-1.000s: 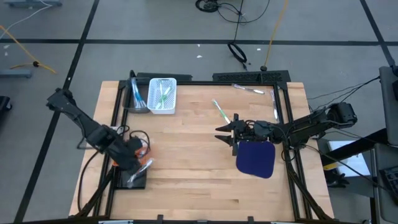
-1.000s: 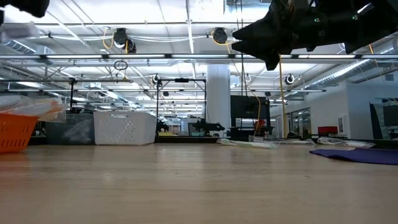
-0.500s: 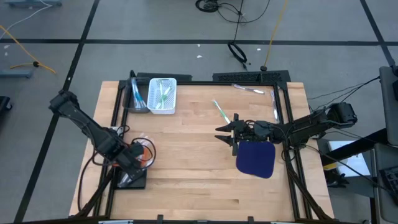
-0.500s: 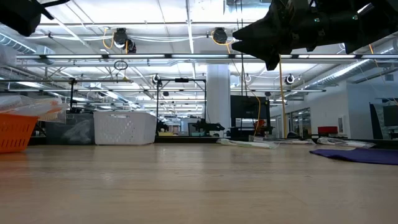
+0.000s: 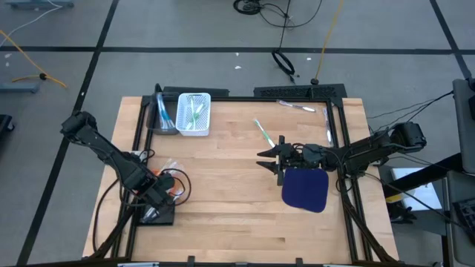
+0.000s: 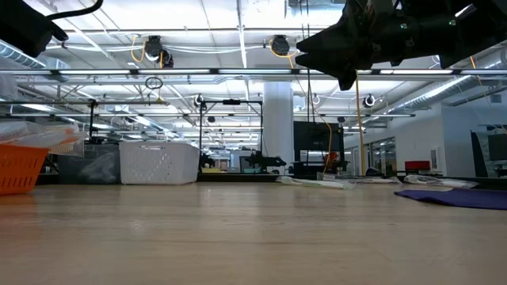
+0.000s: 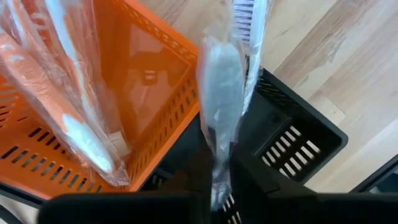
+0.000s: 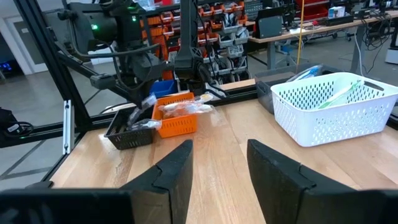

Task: Pick & Place Toothbrushes
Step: Put the violet toothbrush into the black bin, then put the green toothbrush into the white bin

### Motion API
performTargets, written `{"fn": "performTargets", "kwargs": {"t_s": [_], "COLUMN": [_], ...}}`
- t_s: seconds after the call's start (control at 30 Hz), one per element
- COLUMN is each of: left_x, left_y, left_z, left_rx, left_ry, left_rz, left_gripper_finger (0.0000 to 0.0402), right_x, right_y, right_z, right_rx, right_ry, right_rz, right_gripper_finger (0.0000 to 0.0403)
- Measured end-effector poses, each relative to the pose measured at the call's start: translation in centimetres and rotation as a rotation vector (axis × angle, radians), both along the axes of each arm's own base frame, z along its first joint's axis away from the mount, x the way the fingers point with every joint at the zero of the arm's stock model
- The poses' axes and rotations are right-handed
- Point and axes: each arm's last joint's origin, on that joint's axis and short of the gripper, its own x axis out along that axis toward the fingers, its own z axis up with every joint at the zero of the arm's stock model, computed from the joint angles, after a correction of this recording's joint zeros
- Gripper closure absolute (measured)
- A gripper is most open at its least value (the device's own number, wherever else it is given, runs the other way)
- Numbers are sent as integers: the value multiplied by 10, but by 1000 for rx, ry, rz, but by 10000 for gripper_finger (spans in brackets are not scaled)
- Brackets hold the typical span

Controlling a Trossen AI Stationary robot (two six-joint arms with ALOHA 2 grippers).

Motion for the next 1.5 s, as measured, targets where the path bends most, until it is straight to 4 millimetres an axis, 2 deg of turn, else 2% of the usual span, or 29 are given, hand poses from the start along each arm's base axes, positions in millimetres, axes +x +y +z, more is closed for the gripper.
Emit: {"fn": "performTargets", "kwargs": {"t_s": [0.4,0.53,0.67,0.87,1.07,1.27,1.5], "left_x": [0,-3,-5,0,14,27,45], "left_y": [1,4,10,21,28,32,35], "left_z": [1,6,16,37,55,62,61], "left_rx": [8,-10,1,144,439,633,731], "left_ry": [-18,-48,-166,-522,-841,-942,-954], "left_rz": [-16,-38,-37,-80,-133,-155,-176], "left_gripper_finger": [261,248,246,245,245,245,245], "right_x": [0,0,-1,-5,-14,-21,-12], "right_y": [0,-1,-9,-28,-46,-59,-69], "right_z": [-1,-3,-11,-25,-40,-54,-84], "right_rx": [-1,18,5,56,113,150,151], "right_ry": [7,29,108,247,384,499,578], "right_rz": [0,-42,-160,-298,-483,-586,-626], "right_gripper_finger": [261,261,261,261,261,261,261]}}
